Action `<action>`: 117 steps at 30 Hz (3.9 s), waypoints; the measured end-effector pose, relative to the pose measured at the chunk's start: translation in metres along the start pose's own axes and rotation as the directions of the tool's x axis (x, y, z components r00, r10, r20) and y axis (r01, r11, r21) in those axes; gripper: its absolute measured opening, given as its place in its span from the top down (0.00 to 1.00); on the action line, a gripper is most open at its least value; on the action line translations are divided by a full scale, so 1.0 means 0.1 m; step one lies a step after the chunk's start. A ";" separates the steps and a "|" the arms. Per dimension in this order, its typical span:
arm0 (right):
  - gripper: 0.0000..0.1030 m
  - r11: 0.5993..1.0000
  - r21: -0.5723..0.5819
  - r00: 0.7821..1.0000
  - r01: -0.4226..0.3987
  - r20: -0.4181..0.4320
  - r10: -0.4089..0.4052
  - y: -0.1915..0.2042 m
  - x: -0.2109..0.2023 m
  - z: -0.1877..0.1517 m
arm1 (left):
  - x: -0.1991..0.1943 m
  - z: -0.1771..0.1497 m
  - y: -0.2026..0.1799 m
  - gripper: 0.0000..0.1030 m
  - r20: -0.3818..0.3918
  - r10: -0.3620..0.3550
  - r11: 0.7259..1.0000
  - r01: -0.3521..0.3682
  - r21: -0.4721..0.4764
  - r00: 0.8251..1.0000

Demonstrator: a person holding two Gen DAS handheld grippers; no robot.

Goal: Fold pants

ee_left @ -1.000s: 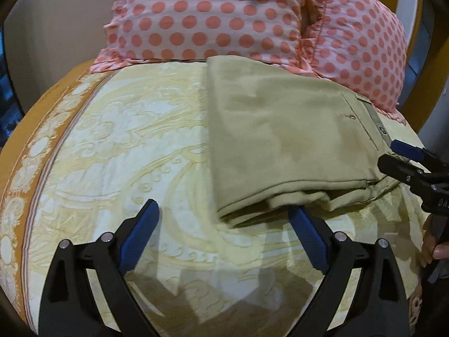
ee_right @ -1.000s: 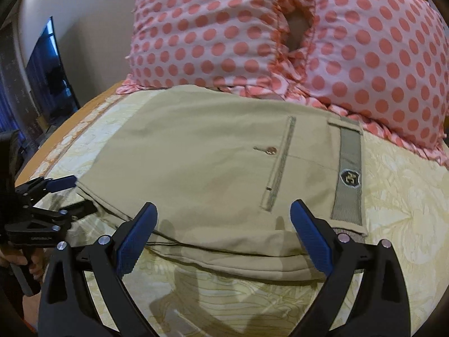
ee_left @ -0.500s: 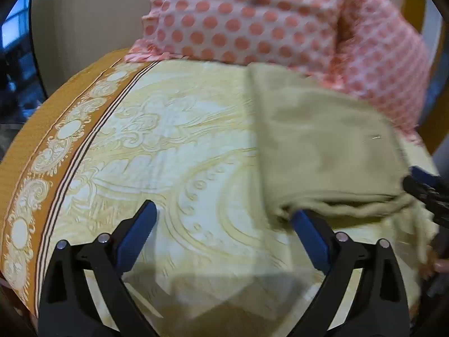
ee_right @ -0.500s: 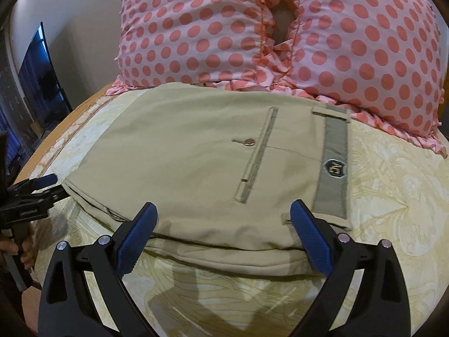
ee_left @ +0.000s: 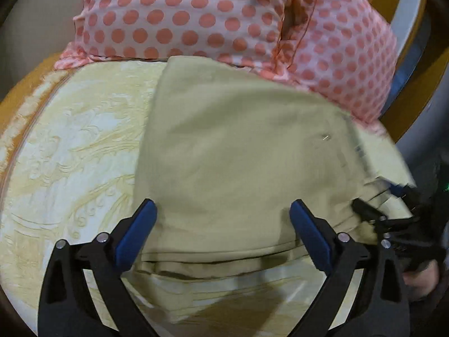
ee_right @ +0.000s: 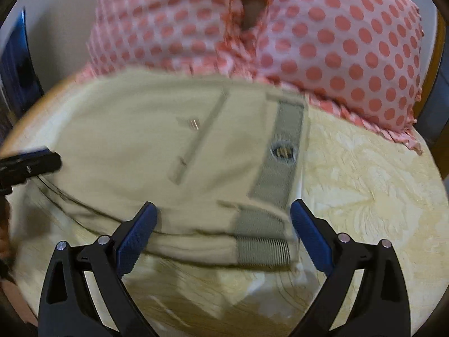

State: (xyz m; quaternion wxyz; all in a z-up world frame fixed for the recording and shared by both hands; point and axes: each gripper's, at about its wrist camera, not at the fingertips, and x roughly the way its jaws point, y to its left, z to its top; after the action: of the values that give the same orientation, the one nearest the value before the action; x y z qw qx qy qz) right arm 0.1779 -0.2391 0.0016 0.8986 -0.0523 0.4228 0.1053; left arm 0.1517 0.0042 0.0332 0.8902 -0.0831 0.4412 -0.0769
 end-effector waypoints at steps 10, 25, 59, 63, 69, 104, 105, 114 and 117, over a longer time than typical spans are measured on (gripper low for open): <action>0.01 0.993 0.071 0.989 -0.089 0.123 0.080 -0.12 -0.53 -0.25 | -0.56 -0.30 0.10 0.02 0.139 0.027 1.000 -0.029 0.012 0.990; 0.01 0.991 0.126 0.987 -0.041 0.156 0.021 0.44 -0.64 -0.94 | -0.68 -1.08 0.03 0.02 0.147 0.145 0.985 -0.157 0.071 0.978; 0.01 0.990 0.130 0.968 0.048 0.238 -0.078 0.54 -0.69 -1.12 | -0.65 -1.17 -0.03 0.02 0.224 0.211 0.969 -0.234 0.083 0.952; 0.01 0.990 0.130 0.968 0.047 0.239 -0.077 0.54 -0.69 -1.11 | -0.64 -1.17 -0.02 0.02 0.228 0.212 0.969 -0.235 0.080 0.950; 0.01 0.990 0.129 0.967 0.047 0.241 -0.078 0.56 -0.69 -1.10 | -0.65 -1.18 -0.03 0.02 0.232 0.211 0.969 -0.235 0.081 0.949; 0.01 0.990 0.130 0.966 0.048 0.244 -0.079 0.57 -0.69 -1.11 | -0.66 -1.17 -0.02 0.02 0.236 0.215 0.968 -0.239 0.077 0.948; 0.01 0.990 0.130 0.966 0.048 0.245 -0.079 0.57 -0.69 -1.11 | -0.66 -1.17 -0.02 0.02 0.236 0.215 0.968 -0.239 0.077 0.948; 0.01 0.990 0.131 0.966 0.049 0.245 -0.081 0.57 -0.69 -1.12 | -0.66 -1.16 -0.02 0.02 0.235 0.216 0.968 -0.239 0.077 0.948; 0.01 0.990 0.132 0.966 0.050 0.245 -0.081 0.57 -0.69 -1.12 | -0.66 -1.16 -0.02 0.02 0.235 0.215 0.968 -0.239 0.076 0.948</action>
State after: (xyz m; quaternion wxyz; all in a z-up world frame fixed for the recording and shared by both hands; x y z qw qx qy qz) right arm 0.0381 -0.2137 -0.0169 0.9492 0.0037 0.3099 0.0547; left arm 0.0194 0.0070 0.0147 0.9405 0.0063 0.3395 0.0135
